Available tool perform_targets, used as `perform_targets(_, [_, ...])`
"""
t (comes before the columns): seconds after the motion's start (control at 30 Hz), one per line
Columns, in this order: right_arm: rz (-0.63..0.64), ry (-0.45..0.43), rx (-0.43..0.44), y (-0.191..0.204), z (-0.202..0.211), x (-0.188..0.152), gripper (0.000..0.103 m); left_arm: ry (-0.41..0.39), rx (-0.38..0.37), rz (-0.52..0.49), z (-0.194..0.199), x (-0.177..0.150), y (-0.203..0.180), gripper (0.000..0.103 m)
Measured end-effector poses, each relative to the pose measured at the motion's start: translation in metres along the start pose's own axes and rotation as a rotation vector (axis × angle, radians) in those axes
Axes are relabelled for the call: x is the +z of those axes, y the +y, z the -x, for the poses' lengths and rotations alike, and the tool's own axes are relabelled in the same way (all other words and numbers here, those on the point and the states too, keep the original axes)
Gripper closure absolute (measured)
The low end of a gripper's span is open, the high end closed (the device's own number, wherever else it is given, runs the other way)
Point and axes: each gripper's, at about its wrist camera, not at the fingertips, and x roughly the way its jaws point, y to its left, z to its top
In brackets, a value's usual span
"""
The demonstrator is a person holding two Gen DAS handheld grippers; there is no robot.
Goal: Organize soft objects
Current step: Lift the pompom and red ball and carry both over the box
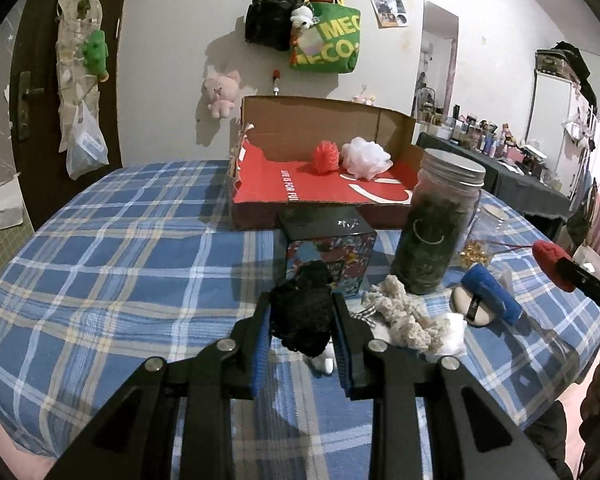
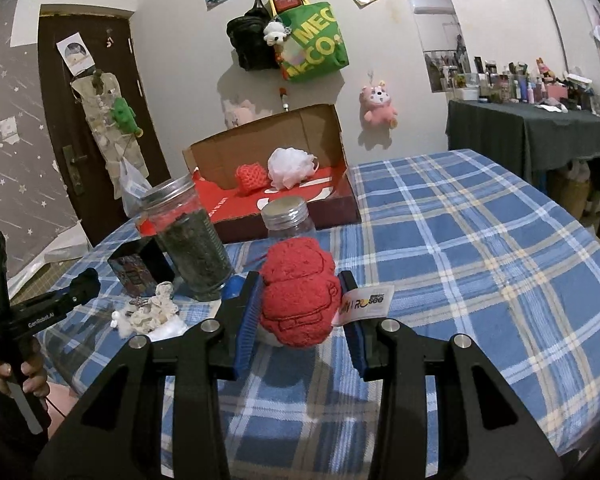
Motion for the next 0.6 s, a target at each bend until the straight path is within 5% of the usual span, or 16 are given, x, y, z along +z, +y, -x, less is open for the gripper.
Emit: perform_targets(0.6, [-0.129, -0.007, -0.051, -0.039, 0.007, 0.008, 0.066, 0.075, 0.054, 0.065, -0.017, 0.006, 0.031, 0.074])
